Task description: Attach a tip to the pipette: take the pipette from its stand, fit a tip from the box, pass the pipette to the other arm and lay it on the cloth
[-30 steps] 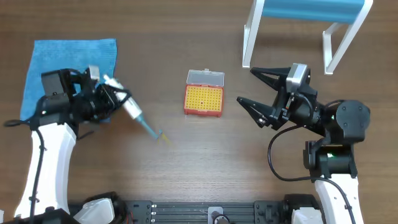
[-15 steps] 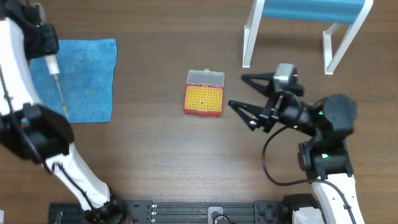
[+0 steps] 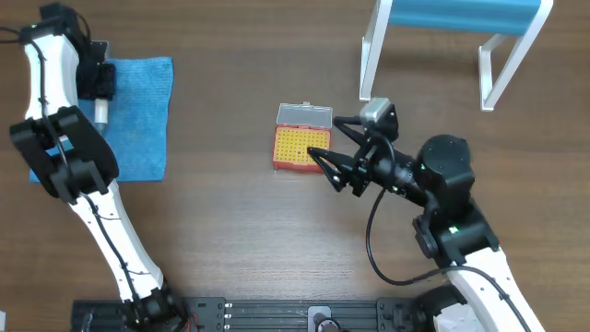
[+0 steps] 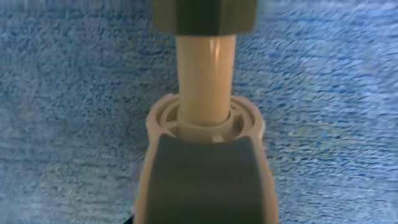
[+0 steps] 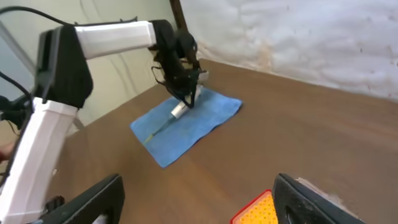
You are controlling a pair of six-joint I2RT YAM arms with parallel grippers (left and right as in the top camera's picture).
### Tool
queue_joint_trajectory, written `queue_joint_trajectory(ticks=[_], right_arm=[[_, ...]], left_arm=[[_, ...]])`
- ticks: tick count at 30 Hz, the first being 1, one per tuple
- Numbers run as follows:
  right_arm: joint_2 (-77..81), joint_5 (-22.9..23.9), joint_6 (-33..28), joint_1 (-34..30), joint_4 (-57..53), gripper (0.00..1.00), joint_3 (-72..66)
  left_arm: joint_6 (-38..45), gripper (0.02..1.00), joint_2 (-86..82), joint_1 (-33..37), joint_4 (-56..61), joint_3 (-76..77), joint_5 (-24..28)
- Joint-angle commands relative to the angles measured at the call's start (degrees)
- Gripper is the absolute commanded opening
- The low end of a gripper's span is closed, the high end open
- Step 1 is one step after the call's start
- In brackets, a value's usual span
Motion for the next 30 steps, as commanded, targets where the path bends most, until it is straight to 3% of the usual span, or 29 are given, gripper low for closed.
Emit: queue_joint_trajectory(ticks=[1,4,5,7,9,11,18,22,24,27,30], right_arm=[[4.3,1.6,0.2,3.0,5.9,0.77,0.0],[4.4,1.6,0.0,4.0,27.1,0.77,0.1],[4.0,1.6,0.0,4.0,32.1,0.77,0.3],[3.0,1.6,0.0,4.0,33.7,0.77,0.5],[2.7,1.8,-0.6,4.0,30.0,0.77,0.5],[2.8,4.1,-4.0,4.0,26.0,0.77,0.5],[2.7,19.1,-10.3,3.9,23.6,0.77,0.5],[1.8,22.2,-13.7,3.5,21.3,0.772,0.5],[-0.9,26.3,-13.7,2.5,16.1,0.77,0.5],[-9.4,34.0,-16.4,2.1,4.8,0.77,0.5],[-17.7,38.6,-16.3,2.1,-7.5,0.77,0.5]], left_arm=[[-0.1,0.029,0.2,1.1,0.7,1.4,4.2],[-0.3,0.031,0.4,1.4,0.3,1.3,4.1],[-0.8,0.088,0.4,1.4,0.3,1.3,3.9],[-1.7,0.395,0.4,1.4,0.3,1.2,3.9],[-1.9,0.555,0.4,1.4,0.1,1.2,3.9],[-1.8,0.895,0.4,1.4,-0.5,1.2,3.9],[-7.7,0.906,-2.8,1.3,-3.0,3.1,4.2],[-4.9,0.906,-11.8,1.3,-10.5,3.3,4.2],[-3.9,0.908,-15.2,1.4,-15.6,3.3,5.1],[-1.5,0.908,-19.0,1.3,-22.2,3.3,13.7],[-1.4,0.908,-20.9,1.1,-24.8,3.3,17.3]])
